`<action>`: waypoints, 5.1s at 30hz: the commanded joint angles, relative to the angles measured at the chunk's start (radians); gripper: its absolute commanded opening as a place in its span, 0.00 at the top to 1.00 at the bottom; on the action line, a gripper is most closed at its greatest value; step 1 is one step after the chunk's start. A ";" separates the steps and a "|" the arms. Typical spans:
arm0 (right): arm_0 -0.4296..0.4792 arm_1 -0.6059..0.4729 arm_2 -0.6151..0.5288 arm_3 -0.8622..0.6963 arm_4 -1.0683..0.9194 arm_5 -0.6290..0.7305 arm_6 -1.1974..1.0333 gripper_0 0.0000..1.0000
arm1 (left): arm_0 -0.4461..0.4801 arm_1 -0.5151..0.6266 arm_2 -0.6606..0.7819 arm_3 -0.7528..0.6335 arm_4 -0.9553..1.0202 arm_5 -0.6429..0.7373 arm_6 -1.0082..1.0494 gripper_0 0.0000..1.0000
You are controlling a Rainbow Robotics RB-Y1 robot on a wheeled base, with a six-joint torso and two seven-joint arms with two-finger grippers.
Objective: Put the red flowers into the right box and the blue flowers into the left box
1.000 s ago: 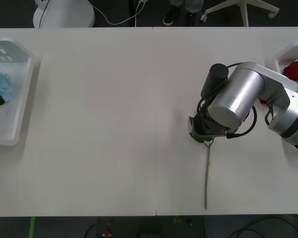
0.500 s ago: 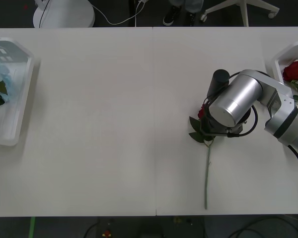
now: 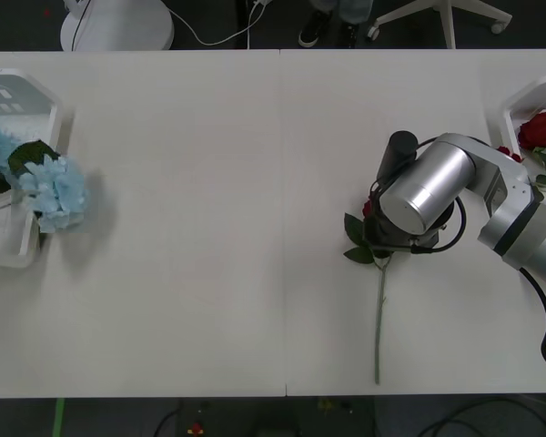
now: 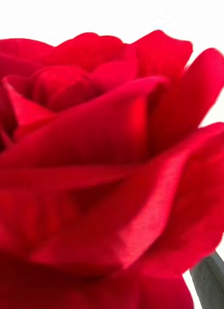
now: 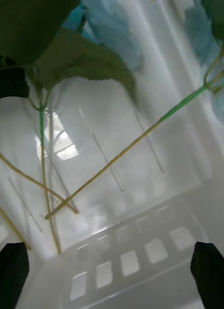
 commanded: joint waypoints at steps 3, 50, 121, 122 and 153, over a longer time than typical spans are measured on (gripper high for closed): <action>0.009 0.023 0.000 -0.001 -0.019 -0.010 0.043 0.20 | 0.003 0.044 0.136 -0.057 0.104 0.149 -0.068 0.00; -0.396 -0.181 -0.434 0.385 0.297 0.076 1.183 1.00 | -0.169 0.050 -0.330 -0.428 0.761 0.057 -0.068 0.00; -0.094 -0.517 -0.519 0.158 -0.772 0.085 1.902 0.15 | -0.339 0.007 -0.537 -0.430 0.801 0.052 -0.068 0.00; -0.071 -0.525 -0.520 0.132 -0.812 0.077 1.915 0.15 | -0.339 0.007 -0.537 -0.430 0.801 0.052 -0.068 0.00; 0.089 -0.526 -0.525 -0.171 -1.287 -0.088 2.024 0.15 | -0.339 0.007 -0.537 -0.430 0.801 0.052 -0.068 0.00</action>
